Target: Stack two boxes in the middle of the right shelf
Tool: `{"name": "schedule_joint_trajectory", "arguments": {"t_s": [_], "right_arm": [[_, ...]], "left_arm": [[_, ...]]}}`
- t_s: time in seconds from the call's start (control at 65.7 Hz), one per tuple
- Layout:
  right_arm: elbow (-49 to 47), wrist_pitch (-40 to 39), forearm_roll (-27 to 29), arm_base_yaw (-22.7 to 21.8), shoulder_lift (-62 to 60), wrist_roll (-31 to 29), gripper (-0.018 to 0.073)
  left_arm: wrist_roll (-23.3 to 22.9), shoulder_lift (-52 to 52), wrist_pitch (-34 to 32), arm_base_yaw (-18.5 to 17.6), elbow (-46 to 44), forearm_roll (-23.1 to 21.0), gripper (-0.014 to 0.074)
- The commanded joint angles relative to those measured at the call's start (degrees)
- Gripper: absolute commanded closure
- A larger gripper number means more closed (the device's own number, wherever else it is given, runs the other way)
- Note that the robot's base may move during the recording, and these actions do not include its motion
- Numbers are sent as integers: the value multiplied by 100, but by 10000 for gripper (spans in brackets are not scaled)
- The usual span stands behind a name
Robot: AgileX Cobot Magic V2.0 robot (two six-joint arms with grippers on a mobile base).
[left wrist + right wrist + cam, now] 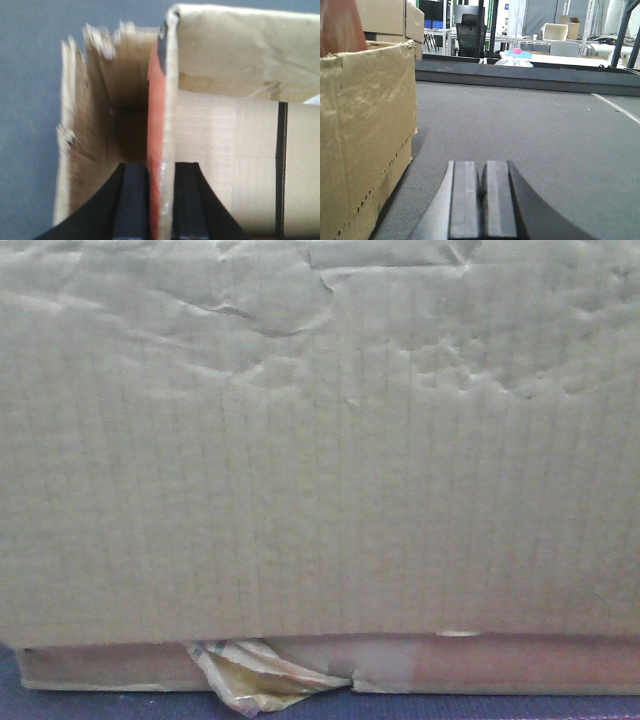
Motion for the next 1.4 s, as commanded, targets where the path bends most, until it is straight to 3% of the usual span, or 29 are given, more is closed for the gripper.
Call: {"name": "schedule_joint_trajectory", "arguments": {"t_s": [0.0, 0.456, 1.096, 1.293, 1.385], "right_arm": [[0, -70, 4, -13, -19, 4, 721], [0, -70, 4, -13, -19, 4, 721], [0, -70, 4, -13, -19, 4, 721], [0, -70, 4, -13, -19, 4, 721], [0, -70, 4, -13, -19, 4, 721]], "left_arm": [[-107, 90, -114, -41, 117, -211, 707], [-10, 289, -114, 296, 461, -992, 707], [-10, 300, -178, 296, 802, -1090, 699], [-10, 322, -150, 296, 802, -1075, 462], [-10, 322, -160, 296, 802, -1062, 392]]}}
